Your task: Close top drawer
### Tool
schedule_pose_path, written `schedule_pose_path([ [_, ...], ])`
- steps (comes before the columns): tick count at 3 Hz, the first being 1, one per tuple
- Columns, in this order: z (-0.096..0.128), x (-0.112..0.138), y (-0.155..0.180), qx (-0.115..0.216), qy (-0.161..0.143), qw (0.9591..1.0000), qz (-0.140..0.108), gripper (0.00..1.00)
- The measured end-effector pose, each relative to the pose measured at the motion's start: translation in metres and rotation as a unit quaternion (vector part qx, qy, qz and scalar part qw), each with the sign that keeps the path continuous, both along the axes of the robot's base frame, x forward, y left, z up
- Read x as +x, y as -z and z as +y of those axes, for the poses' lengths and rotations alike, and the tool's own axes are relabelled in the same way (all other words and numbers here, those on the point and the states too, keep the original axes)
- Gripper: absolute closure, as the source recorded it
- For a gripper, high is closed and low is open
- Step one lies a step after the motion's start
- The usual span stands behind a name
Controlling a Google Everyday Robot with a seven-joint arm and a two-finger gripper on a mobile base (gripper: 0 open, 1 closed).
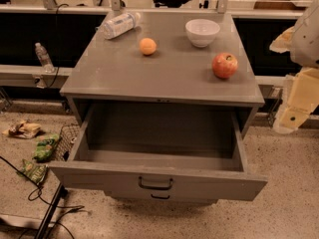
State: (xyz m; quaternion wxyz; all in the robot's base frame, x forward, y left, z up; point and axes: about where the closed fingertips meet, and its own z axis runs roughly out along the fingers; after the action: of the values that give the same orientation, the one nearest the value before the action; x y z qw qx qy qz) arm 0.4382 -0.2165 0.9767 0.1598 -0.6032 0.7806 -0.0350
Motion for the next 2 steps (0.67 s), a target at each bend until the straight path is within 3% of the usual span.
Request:
schedule_pose_path([
  [1,0.0,0.0,0.0,0.0,0.0,1.0,0.0,0.0],
  [2,-0.005,-0.014,0.002,0.025,0.006,0.9997,-0.003,0.17],
])
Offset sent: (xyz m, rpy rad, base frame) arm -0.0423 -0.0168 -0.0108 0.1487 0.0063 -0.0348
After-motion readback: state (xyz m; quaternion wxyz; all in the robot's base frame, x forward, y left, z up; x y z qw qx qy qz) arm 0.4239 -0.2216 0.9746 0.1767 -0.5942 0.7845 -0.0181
